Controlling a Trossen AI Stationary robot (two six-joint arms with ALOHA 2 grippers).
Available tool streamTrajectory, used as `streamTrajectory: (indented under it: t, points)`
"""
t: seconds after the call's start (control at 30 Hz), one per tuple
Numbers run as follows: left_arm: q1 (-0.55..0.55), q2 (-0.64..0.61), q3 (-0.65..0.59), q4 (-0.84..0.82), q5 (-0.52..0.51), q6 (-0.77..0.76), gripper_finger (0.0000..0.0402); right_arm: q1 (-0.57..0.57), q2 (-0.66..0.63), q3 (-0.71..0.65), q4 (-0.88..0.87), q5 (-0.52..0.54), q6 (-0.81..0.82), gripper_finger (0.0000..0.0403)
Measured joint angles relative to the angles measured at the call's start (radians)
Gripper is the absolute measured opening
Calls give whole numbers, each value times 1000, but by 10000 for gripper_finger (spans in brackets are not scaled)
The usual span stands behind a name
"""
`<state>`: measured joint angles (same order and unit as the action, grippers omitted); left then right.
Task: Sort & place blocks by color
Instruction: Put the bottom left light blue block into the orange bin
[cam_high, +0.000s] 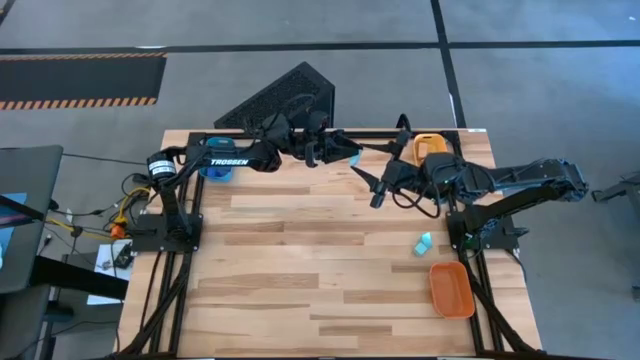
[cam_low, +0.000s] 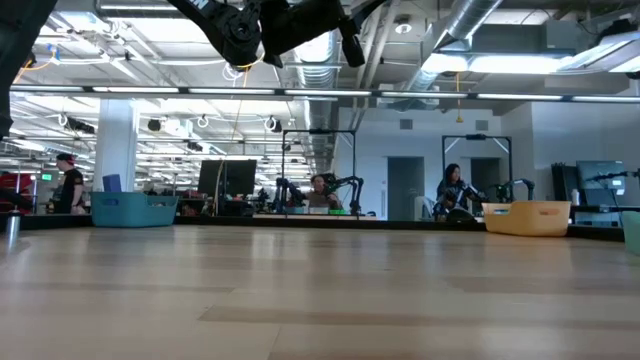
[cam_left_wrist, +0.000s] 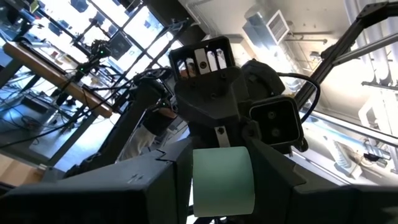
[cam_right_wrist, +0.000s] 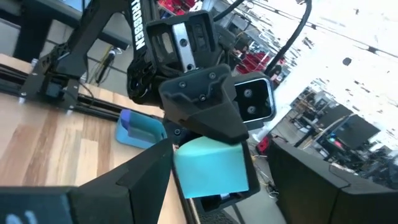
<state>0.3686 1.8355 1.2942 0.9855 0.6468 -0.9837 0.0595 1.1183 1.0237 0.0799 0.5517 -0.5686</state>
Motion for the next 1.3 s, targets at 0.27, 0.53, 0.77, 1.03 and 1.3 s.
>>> streamTrajectory:
  t: [0.27, 0.53, 0.77, 1.03, 1.3]
  points:
    - [-3, -1, 0, 0, -12, -5, 107, -30, 0, 0, 2, -42, 30, 285]
    - [-10, -1, 0, 0, -6, -1, 107, -68, 0, 0, -8, -112, 74, 285]
    - [-15, -1, 1, 0, -7, 4, 109, -68, 0, 0, -23, -114, 74, 252]
    - [-15, -1, 1, -5, -52, 12, 112, -68, -1, 0, -31, -106, 56, 159]
    - [-15, -2, 1, 2, -53, 6, 110, -68, 0, 0, -27, -106, 114, 174]
